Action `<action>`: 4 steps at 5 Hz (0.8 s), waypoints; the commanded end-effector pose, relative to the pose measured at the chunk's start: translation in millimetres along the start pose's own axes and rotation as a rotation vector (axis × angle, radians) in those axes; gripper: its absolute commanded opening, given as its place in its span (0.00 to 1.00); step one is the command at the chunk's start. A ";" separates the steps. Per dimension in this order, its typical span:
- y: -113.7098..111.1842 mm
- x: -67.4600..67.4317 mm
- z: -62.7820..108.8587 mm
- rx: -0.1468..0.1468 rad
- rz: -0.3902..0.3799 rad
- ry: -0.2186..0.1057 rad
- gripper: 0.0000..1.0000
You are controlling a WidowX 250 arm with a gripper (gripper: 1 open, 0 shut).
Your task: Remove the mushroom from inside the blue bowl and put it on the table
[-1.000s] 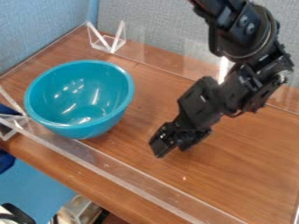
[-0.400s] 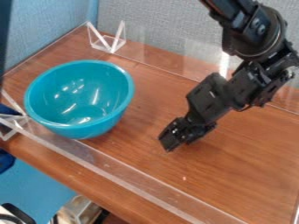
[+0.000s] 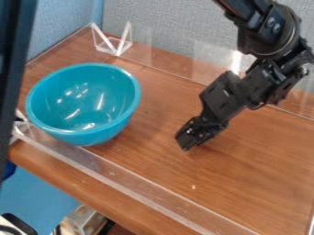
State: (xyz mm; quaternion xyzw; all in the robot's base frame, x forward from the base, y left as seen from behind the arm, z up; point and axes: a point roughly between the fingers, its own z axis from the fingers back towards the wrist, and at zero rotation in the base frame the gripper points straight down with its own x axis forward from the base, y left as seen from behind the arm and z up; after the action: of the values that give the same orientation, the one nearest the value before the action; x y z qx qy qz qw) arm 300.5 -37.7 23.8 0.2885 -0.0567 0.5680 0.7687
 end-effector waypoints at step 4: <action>24.3 28.3 -12.2 0.111 0.174 0.024 0.00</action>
State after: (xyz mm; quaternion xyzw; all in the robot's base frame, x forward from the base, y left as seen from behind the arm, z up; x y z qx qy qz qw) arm 280.7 -6.1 20.9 0.3410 -0.0293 0.6193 0.7066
